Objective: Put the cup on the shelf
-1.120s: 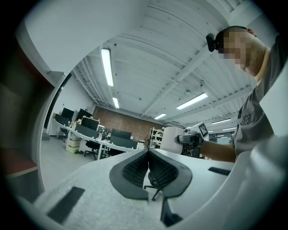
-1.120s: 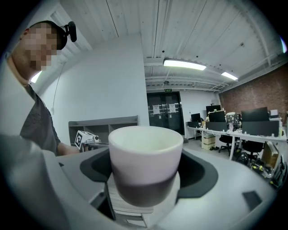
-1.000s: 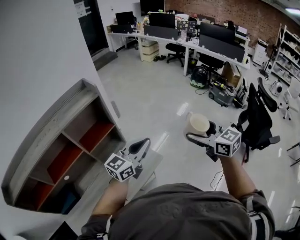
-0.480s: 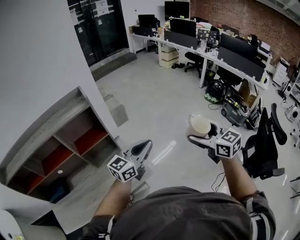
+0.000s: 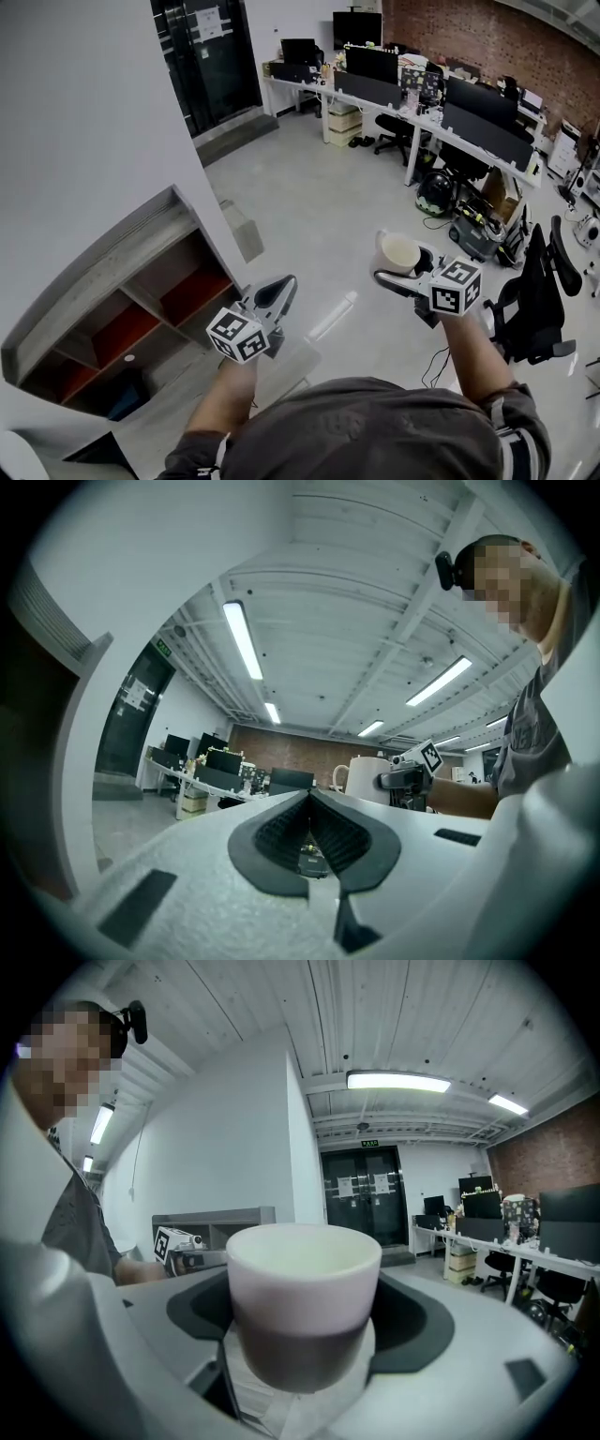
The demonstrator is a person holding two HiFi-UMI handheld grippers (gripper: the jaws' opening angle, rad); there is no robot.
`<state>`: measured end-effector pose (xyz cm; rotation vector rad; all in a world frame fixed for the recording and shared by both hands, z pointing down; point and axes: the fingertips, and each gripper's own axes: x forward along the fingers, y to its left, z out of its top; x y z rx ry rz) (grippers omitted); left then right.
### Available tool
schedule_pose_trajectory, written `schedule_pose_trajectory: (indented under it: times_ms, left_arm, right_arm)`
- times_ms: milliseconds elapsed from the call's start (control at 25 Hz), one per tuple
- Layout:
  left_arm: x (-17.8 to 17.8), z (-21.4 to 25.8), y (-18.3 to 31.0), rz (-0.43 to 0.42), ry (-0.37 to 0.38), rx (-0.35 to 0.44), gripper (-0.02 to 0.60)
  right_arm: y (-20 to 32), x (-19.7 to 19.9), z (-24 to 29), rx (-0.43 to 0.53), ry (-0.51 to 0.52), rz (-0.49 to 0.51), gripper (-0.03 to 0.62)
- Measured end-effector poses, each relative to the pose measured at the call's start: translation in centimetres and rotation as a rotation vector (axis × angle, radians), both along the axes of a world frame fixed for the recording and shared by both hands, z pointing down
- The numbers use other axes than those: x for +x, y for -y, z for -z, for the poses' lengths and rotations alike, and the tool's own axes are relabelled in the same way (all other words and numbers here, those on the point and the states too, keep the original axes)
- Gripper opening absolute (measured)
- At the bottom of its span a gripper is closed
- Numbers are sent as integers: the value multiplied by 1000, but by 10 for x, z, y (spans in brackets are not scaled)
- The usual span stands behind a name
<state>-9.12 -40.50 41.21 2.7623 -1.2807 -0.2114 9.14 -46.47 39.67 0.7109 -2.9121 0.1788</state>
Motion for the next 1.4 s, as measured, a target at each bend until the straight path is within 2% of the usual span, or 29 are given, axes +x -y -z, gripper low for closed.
schedule_pose_trajectory:
  times_ms: [200, 400, 680, 1000, 1160, 1400]
  left_arm:
    - [-35, 31, 1, 32, 18, 42, -2]
    - [-85, 68, -7, 123, 63, 75, -2]
    - [-172, 113, -38, 295, 95, 100, -2]
    - [-269, 133, -92, 447, 102, 94, -2]
    - [-293, 135, -109, 460, 119, 86, -2]
    - [-327, 134, -124, 444, 133, 76, -2]
  right_arm:
    - [12, -48, 31, 41, -4, 53, 417]
    - [19, -119, 79, 108, 2, 145, 417]
    - [9, -237, 134, 160, 19, 314, 417]
    - [-27, -376, 157, 185, 9, 455, 417]
    - [-40, -434, 158, 192, -11, 472, 417]
    - [-39, -504, 144, 182, -68, 421, 417]
